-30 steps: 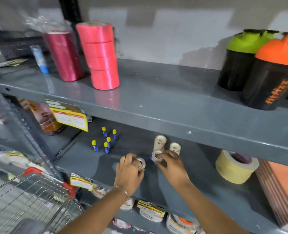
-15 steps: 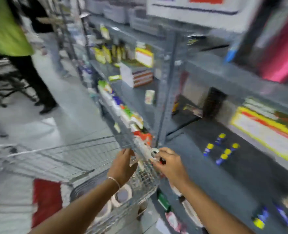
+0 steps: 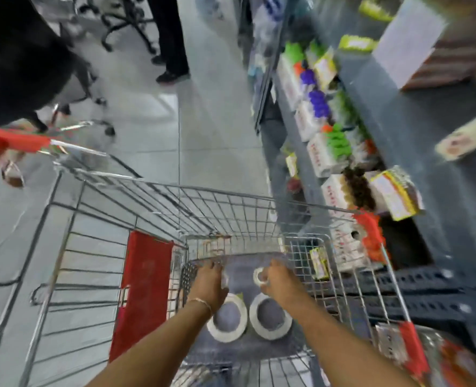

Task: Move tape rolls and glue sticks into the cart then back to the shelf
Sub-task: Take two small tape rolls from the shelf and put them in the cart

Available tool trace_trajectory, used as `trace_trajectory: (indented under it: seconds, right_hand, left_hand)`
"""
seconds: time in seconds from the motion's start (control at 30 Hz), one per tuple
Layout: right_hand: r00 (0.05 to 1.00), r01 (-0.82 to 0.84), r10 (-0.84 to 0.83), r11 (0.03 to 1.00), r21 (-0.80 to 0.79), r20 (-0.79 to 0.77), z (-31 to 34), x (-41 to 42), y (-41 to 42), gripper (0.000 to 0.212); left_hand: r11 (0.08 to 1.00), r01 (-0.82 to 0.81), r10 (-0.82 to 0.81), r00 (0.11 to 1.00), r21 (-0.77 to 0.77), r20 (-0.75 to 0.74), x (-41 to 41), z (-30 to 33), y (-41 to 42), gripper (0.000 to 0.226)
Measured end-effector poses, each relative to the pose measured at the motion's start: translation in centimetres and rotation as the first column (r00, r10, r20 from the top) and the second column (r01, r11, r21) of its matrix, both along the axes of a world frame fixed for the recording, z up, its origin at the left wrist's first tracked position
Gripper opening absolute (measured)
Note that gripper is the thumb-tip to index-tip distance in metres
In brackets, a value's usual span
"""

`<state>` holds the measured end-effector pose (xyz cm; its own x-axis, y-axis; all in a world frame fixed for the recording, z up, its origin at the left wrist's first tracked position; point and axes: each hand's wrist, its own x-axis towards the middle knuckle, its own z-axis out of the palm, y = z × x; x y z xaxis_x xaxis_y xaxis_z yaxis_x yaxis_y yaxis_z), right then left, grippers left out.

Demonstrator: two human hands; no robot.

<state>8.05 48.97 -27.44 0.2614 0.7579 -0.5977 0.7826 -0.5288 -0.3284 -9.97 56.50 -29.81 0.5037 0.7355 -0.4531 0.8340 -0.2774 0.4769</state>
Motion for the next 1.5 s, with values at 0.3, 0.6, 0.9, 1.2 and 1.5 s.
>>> trace_trajectory:
  seconds: [0.3, 0.6, 0.9, 1.2, 1.5]
  right_hand:
    - [0.981, 0.137, -0.118, 0.983, -0.119, 0.155, -9.8, 1.3, 0.0, 0.050]
    - [0.956, 0.268, -0.252, 0.958, -0.103, 0.148, -9.8, 1.3, 0.6, 0.013]
    - [0.894, 0.446, -0.445, 0.870, 0.210, -0.055, 5.6, 2.1, -2.7, 0.015]
    - [0.730, 0.571, -0.683, 0.593, 0.568, -0.022, 23.0, 3.4, -25.4, 0.024]
    - [0.180, 0.811, -0.972, 0.234, 0.537, 0.153, 25.3, 2.9, -54.7, 0.012]
  left_hand:
    - [0.978, 0.007, -0.001, 1.000, -0.206, 0.030, 5.9, -10.0, -0.9, 0.047]
    - [0.979, -0.064, 0.084, 0.991, -0.194, 0.100, 6.6, -10.6, -1.1, 0.060]
    - [0.997, -0.008, 0.024, 0.975, -0.074, 0.221, 6.1, 1.0, -1.1, 0.044]
    - [0.911, 0.333, -0.410, 0.681, 0.242, 0.607, 16.3, 19.5, -17.1, 0.028]
    - [0.618, 0.736, -0.736, 0.418, 0.276, 0.533, 23.3, 24.3, -43.1, 0.012]
